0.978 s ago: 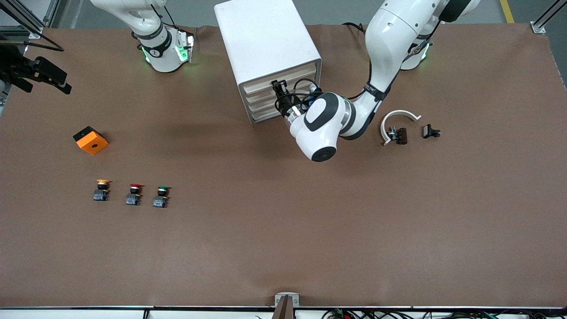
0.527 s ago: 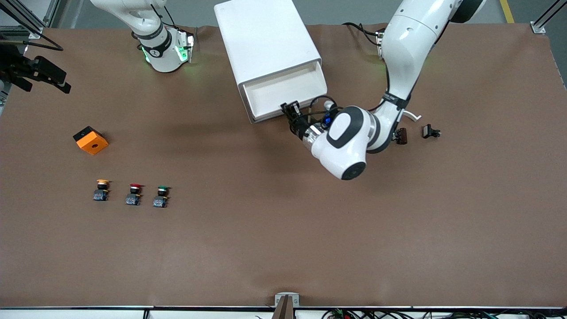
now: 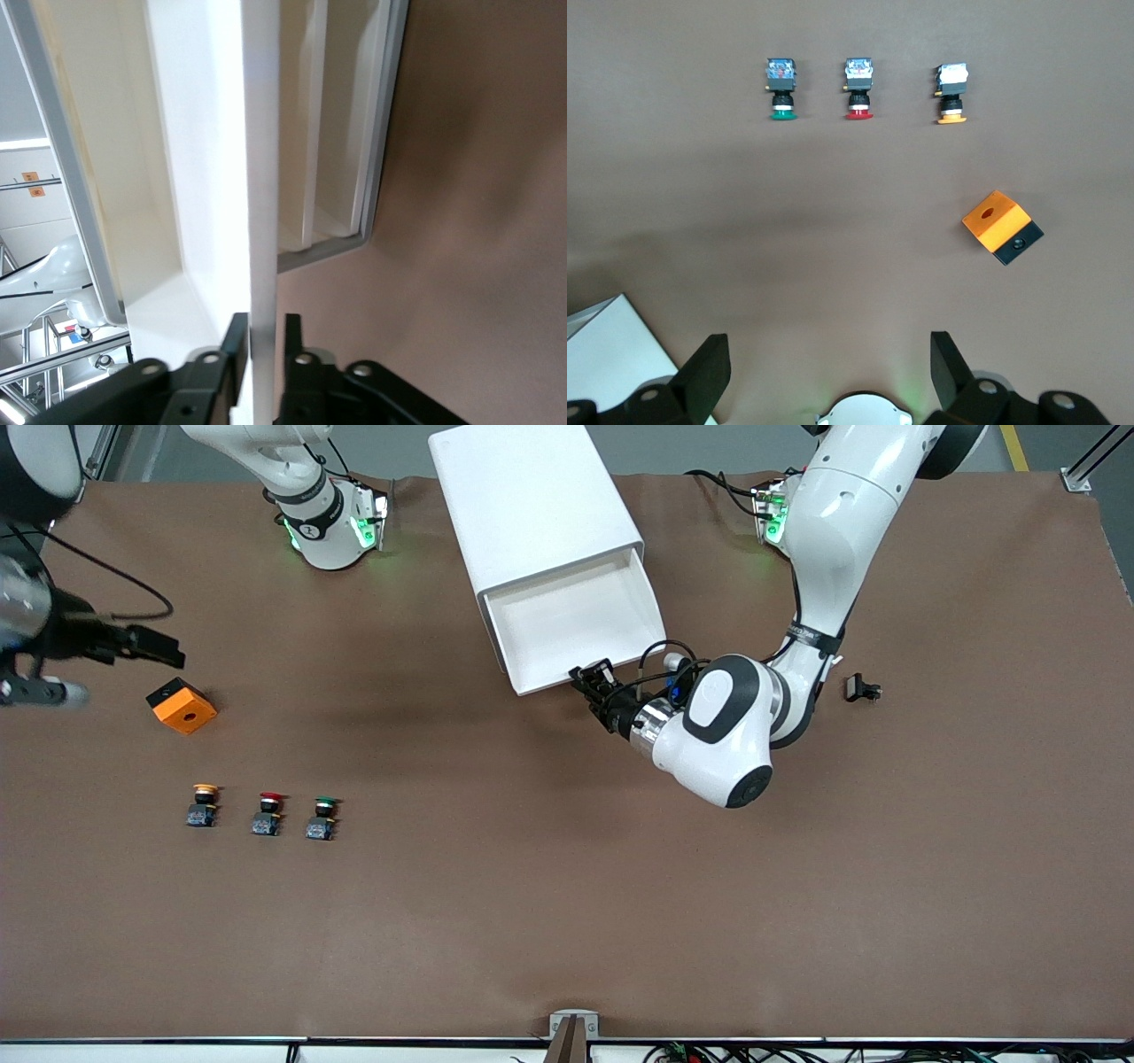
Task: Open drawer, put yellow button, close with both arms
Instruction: 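Withdraw the left gripper while the right gripper reaches the yellow button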
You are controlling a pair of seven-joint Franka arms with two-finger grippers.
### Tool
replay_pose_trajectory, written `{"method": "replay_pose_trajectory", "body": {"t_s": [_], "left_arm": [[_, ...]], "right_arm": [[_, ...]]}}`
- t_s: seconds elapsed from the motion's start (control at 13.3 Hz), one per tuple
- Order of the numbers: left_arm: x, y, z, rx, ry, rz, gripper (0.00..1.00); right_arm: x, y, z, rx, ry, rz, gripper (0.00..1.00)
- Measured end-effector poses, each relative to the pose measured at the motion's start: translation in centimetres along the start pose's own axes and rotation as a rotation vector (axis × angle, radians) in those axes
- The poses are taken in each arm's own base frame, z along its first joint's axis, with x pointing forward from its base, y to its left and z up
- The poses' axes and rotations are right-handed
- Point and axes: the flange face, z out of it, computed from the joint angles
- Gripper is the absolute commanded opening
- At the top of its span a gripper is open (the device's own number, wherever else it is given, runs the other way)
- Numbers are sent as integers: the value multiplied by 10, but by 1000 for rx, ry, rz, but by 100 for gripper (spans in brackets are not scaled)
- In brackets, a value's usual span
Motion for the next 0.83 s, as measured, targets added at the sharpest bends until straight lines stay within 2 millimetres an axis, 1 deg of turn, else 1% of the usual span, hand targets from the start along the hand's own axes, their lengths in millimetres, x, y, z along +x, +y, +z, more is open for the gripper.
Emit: {"method": "replay_pose_trajectory", "body": {"t_s": [0.15, 0.3, 0.38, 0.45, 0.53, 0.68, 0.83], "left_arm": [[-5, -4, -15, -17, -27, 17, 100], [-11, -11, -40, -38, -64, 47, 100], [-15, -16, -55, -55, -84, 79, 100], [-17, -18, -71, -82, -102, 119, 100], [-15, -17, -90, -118, -118, 166, 100], [-1, -5, -136, -205, -147, 273, 100], [19, 5, -182, -282, -172, 378, 100]], "right_arm": [[20, 1, 15, -28, 10, -1, 100], [43, 3, 30, -40, 67, 0, 100], [54, 7, 44, -43, 86, 4, 100], [67, 15, 62, -43, 101, 3, 100], [79, 27, 85, -42, 118, -10, 100], [100, 59, 133, -42, 158, -53, 100], [116, 94, 179, -45, 183, -83, 100]]}}
